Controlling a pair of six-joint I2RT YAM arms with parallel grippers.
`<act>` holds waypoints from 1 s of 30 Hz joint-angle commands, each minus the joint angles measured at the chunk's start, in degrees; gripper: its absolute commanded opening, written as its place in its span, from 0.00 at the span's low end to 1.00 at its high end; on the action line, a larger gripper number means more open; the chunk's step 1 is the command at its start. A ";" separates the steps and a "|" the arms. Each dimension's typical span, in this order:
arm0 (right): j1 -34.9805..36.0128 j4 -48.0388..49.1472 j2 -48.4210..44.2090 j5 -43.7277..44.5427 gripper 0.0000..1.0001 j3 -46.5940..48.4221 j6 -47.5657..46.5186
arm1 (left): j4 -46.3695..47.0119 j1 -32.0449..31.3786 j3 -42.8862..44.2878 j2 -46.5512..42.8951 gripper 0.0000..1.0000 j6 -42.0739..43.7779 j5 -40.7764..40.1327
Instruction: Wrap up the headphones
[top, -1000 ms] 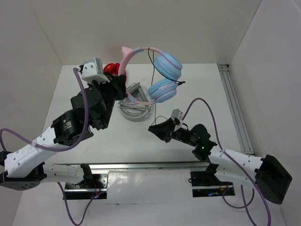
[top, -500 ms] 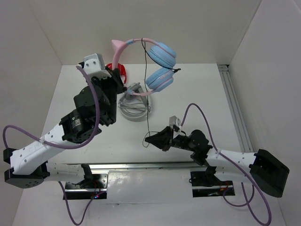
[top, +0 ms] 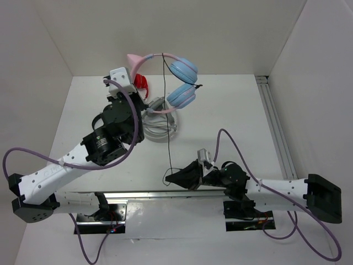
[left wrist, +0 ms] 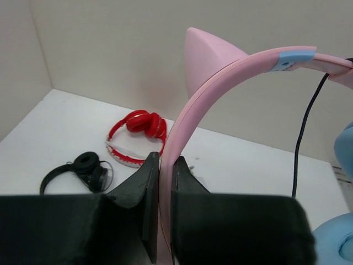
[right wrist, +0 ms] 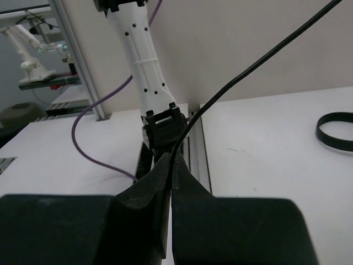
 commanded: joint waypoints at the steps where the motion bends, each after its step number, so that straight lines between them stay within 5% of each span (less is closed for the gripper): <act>1: 4.70 -7.24 -3.94 9.92 0.00 4.23 -3.61 | 6.60 2.48 -3.00 -0.92 0.00 -0.13 -2.89; 5: 9.11 -20.70 -5.26 23.10 0.00 11.95 -4.32 | -1.64 4.16 -6.26 1.09 0.00 -5.53 -6.67; 8: 9.82 -29.23 -5.79 26.46 0.00 15.92 -3.62 | -12.71 4.69 -7.50 1.89 0.00 -13.11 -7.99; 12: 9.82 -40.65 -2.28 31.03 0.00 25.48 -3.61 | -15.89 4.69 -8.99 3.82 0.00 -15.24 -7.22; 17: 9.82 -51.21 1.15 31.13 0.00 33.15 -5.63 | -26.96 4.69 -7.24 5.93 0.00 -23.14 -6.50; 25: 9.82 -60.70 -4.90 32.00 0.00 42.02 -7.92 | -30.84 4.69 -7.24 6.98 0.00 -24.99 -6.07; 30: 9.82 -66.32 -8.07 33.15 0.00 45.19 -8.44 | -39.44 5.30 -4.78 9.53 0.00 -33.16 -4.04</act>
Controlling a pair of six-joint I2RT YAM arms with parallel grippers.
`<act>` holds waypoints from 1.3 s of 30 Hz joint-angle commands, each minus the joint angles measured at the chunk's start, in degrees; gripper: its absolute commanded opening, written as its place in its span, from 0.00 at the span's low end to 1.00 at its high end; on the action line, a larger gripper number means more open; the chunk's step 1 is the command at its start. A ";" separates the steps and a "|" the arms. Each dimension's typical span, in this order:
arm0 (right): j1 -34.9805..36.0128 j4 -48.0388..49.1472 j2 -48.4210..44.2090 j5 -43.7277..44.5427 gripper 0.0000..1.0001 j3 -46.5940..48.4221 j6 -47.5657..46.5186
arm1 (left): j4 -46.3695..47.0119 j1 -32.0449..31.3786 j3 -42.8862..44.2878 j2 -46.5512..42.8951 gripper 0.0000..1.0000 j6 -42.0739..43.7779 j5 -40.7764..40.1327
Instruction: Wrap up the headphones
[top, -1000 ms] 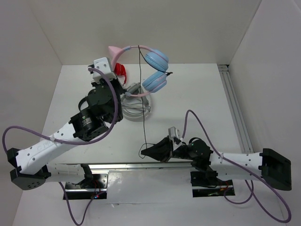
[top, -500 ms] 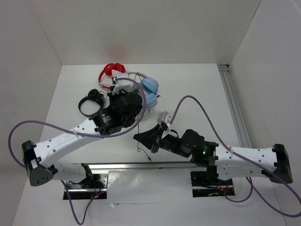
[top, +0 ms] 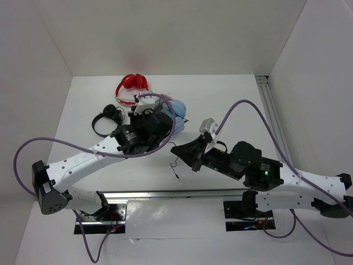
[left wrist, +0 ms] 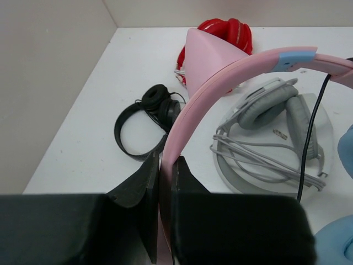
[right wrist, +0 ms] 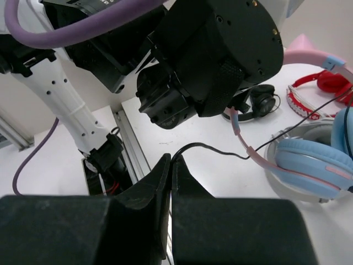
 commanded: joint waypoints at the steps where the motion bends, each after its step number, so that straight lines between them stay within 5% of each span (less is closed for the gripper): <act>1: 0.51 -4.50 -2.28 1.16 0.00 4.45 -1.37 | -4.74 0.47 4.38 0.92 0.00 -9.41 -0.42; 7: 0.51 -11.78 1.13 2.56 0.00 10.69 -1.98 | -8.19 0.47 6.32 3.21 0.00 -11.35 2.30; 14: 0.51 -17.33 0.54 7.66 0.00 14.03 -6.55 | 1.32 -0.06 3.60 0.13 0.00 1.74 8.20; 21: 0.51 -22.17 2.99 -6.03 0.00 17.29 -9.01 | -7.39 8.02 10.27 -1.98 0.00 -12.75 17.60; 25: 0.51 -17.00 3.60 -15.61 0.00 12.73 -10.95 | -9.84 9.87 16.23 -0.32 0.00 -18.53 20.32; 39: 1.03 -11.36 10.02 -19.68 0.00 14.30 -11.47 | -12.41 12.34 21.61 7.51 0.00 -24.27 21.91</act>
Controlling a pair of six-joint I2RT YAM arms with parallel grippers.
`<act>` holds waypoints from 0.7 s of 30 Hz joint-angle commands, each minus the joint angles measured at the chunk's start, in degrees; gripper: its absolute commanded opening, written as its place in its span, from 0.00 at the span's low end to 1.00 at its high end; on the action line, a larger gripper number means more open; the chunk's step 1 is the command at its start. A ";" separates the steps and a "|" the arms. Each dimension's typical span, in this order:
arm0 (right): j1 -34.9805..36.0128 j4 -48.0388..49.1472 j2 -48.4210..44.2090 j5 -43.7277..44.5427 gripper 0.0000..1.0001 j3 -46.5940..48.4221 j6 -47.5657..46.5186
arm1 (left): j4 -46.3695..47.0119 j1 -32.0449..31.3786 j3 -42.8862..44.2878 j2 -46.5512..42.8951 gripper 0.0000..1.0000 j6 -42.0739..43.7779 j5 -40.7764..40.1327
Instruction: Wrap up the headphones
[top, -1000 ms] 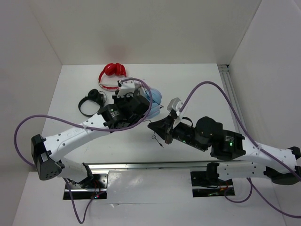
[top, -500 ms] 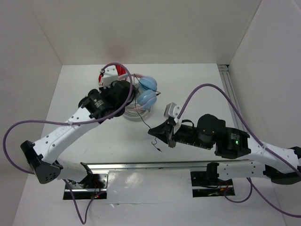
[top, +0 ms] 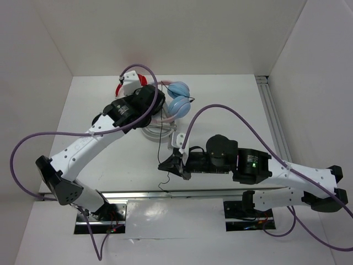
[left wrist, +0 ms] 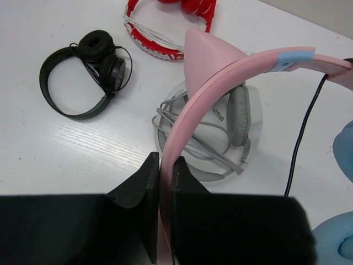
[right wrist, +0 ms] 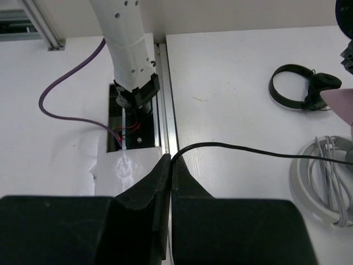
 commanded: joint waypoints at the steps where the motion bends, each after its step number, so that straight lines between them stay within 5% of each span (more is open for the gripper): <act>1: 0.51 4.68 -0.73 -1.23 0.00 1.93 -1.24 | 3.16 0.38 0.74 -0.73 0.00 -3.84 -2.46; 8: 0.51 -0.75 -3.54 7.55 0.00 5.00 -3.09 | 7.02 -1.19 -7.95 -4.32 0.00 3.80 -5.62; 10: 0.51 -3.57 -3.54 12.98 0.00 6.67 -4.58 | 13.85 -1.73 -12.43 -6.95 0.00 14.05 -5.63; 16: 0.51 -9.39 -3.54 25.03 0.00 8.52 -7.13 | 20.11 -4.01 -18.25 -16.27 0.00 35.66 2.44; 21: 0.51 -12.99 -2.31 32.51 0.00 11.16 -8.97 | 15.13 -7.61 -18.34 -17.34 0.00 44.84 10.54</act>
